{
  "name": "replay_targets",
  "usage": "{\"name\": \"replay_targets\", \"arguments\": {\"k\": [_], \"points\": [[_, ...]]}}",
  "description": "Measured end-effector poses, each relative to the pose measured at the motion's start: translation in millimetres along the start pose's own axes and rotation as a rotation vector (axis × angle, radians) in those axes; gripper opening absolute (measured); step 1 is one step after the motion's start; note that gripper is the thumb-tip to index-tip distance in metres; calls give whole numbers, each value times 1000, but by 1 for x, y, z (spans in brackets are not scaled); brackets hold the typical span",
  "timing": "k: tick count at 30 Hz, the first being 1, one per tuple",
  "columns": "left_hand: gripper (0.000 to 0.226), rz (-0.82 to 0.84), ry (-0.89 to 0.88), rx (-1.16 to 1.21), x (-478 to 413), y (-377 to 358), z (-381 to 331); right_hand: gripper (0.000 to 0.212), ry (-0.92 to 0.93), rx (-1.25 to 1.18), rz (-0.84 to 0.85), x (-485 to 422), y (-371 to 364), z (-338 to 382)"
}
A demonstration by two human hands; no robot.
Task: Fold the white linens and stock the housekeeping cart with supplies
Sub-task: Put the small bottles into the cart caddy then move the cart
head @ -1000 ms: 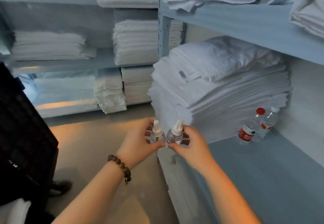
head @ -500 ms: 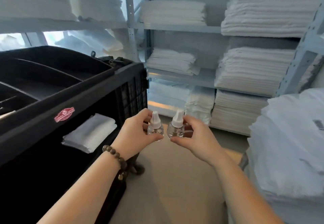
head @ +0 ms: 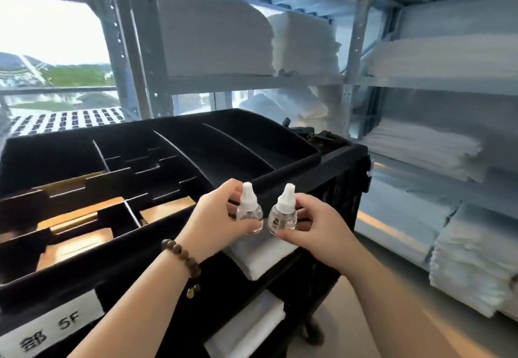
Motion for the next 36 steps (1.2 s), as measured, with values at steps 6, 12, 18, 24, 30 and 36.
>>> {"name": "replay_targets", "arguments": {"k": [6, 12, 18, 24, 30, 36], "points": [[45, -89, 55, -161, -11, 51, 40, 40, 80, -50, 150, -70, -40, 28], [46, -172, 146, -303, -13, 92, 67, 43, 169, -46, 284, -126, -81, 51], [47, -265, 244, -410, -23, 120, 88, 44, 253, -35, 401, -184, -110, 63], [42, -344, 348, -447, -39, 137, 113, 42, 368, -32, 506, -240, -133, 74], [45, -324, 450, -508, -57, 152, 146, 43, 410, 65, 539, -283, -164, 90], [49, -278, 495, -593, -66, 165, 184, 38, 352, 160, 527, -310, -206, 94]]}}
Point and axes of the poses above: each hand's wrist, its own x-axis away from the middle knuckle, its own y-axis out of the back of the hand, z = x × y, the point moved 1 cm from there along -x, towards the middle knuckle, and after that the axes turned 14 degrees about -y, right-handed, at the moved point
